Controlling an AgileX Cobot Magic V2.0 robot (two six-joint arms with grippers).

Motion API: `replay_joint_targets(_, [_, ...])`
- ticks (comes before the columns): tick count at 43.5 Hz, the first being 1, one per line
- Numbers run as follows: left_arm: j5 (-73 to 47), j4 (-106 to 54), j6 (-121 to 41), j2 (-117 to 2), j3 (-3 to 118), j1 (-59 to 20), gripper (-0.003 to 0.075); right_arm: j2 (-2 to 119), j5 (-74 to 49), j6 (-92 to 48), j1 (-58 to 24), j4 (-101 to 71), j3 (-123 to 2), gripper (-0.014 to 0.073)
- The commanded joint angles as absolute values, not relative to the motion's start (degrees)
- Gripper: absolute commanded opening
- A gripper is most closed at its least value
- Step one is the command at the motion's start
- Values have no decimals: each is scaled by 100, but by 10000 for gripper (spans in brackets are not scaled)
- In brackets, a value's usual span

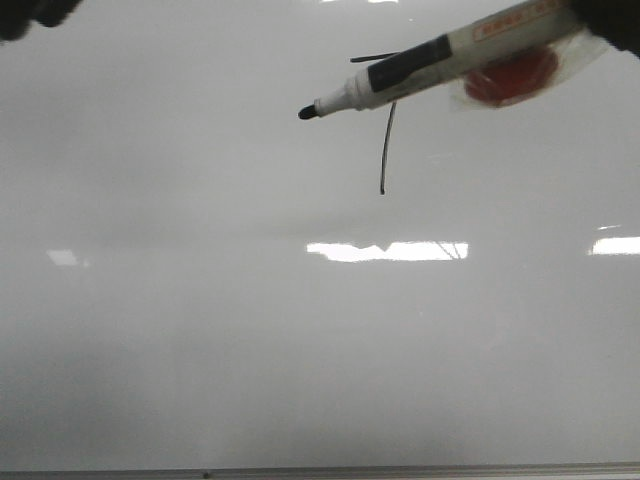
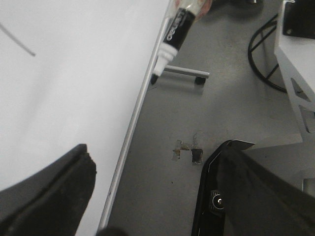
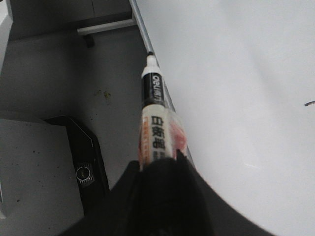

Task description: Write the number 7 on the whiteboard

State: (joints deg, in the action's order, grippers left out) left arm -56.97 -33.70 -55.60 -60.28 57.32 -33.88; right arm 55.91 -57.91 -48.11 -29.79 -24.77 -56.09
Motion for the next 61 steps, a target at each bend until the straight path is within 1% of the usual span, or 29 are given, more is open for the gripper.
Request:
replay_joint_targets(1, [-5284, -3684, -5793, -6323, 6113, -3825, 514, 5484, -5682, -4895, -2982, -2677, -5743, -66])
replay_joint_targets(9, [-5027, -3671, -5939, -7102, 6574, -4445, 514, 5484, -5682, -4895, -2982, -2677, -5743, -66])
replay_joint_targets(20, [-4953, -3671, -6086, -7912, 7032, -4739, 513, 5484, -5677, -4895, -2982, -2682, -5743, -66])
replay_joint_targets(28, [-4815, -3671, -6193, -8157, 7147, -4838, 508, 5484, -5677, -4895, -2982, -2682, -5743, -66])
replay_joint_targets(32, [-4841, -3671, -6238, -8180, 7147, -4838, 445, 5484, -5671, -4895, -2982, -2681, -5743, -66])
replay_joint_targets(38, [-4810, -3697, -6238, -8199, 7147, -4838, 260, 5484, -5654, -4890, -2982, -2681, -5743, -66])
replay_joint_targets(41, [-4810, -3759, -6238, -8199, 7147, -4838, 184, 5484, -5635, -4890, -2982, -2681, -5743, -66])
replay_joint_targets(46, [-4810, -3866, -6238, -8199, 7147, -4838, 100, 5484, -5636, -4890, -2982, -2681, -5743, -52])
replay_joint_targets(47, [-4810, -3866, -6238, -8199, 7147, -4838, 83, 5484, -5636, -4890, -2982, -2681, -5743, -39])
replay_joint_targets(50, [-4810, -3866, -6238, -8199, 7147, -4838, 50, 5484, -5636, -4890, -2982, -2681, -5743, 41])
replay_joint_targets(54, [-4810, -3866, -6238, -8199, 7147, -4838, 17, 5484, -5636, -4890, -2982, -2681, -5743, 202])
replay_joint_targets(56, [-4810, -3866, -6225, -8199, 7147, -4838, 7, 5484, -5636, -4878, -2982, -2681, -5743, 301])
replay_joint_targets(58, [-4810, -3830, -6190, -8199, 7147, -4813, 5, 5484, -5636, -4827, -2976, -2671, -5743, 396])
replay_joint_targets(61, [-4810, -3741, -5916, -8172, 7171, -4735, 5, 5454, -5643, -4719, -2913, -2526, -5759, 504])
